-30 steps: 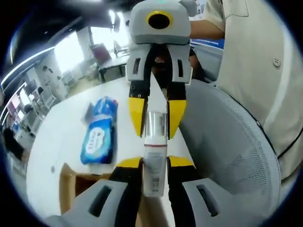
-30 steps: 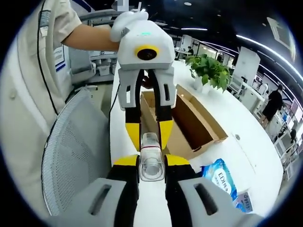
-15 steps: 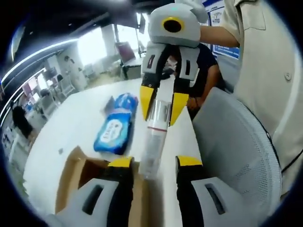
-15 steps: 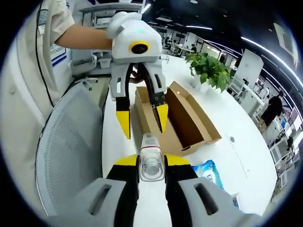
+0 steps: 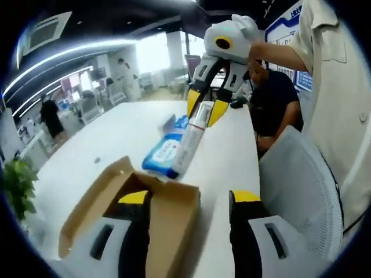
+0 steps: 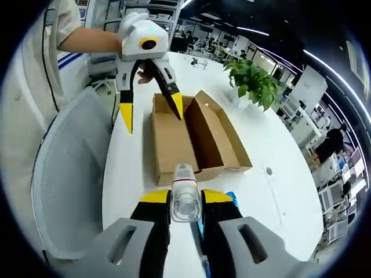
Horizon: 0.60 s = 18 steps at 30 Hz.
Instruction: Operate the shoe box by opening the lid, removing the specified soft item, and placing it in the target area until the item is outside and the box remains undamaged.
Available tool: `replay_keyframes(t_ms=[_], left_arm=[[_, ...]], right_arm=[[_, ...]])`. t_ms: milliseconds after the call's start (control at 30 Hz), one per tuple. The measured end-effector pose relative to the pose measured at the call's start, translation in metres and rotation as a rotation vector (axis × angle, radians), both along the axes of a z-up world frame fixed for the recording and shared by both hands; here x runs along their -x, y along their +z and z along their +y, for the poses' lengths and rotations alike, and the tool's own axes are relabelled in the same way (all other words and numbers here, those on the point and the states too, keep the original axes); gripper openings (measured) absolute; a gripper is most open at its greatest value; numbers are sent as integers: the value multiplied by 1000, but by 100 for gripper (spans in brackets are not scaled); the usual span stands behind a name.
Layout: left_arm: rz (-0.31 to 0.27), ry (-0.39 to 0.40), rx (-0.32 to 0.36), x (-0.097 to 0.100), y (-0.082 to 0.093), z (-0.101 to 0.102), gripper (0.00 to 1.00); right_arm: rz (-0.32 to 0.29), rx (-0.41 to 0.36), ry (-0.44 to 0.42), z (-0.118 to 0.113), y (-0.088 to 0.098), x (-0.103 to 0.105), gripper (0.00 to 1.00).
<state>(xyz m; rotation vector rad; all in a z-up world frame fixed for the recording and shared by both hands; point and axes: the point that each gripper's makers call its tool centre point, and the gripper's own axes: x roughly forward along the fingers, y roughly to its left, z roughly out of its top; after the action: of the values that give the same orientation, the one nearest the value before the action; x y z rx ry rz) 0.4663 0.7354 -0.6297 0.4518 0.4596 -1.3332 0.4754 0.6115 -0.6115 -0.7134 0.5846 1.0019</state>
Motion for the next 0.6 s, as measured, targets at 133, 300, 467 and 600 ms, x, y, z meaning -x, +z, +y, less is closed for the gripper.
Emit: replay_keyframes(t_ms=[133, 300, 467, 600], left_arm=[[4, 43, 10, -1, 2, 10, 59], [10, 103, 24, -2, 4, 21, 65], [15, 183, 52, -2, 9, 33, 70], [18, 231, 47, -1, 8, 45, 75]], right_arm=[[2, 30, -2, -15, -3, -16, 17], [15, 69, -4, -31, -7, -35, 17], [31, 105, 1, -44, -12, -54, 17], [46, 141, 4, -56, -17, -68, 17]])
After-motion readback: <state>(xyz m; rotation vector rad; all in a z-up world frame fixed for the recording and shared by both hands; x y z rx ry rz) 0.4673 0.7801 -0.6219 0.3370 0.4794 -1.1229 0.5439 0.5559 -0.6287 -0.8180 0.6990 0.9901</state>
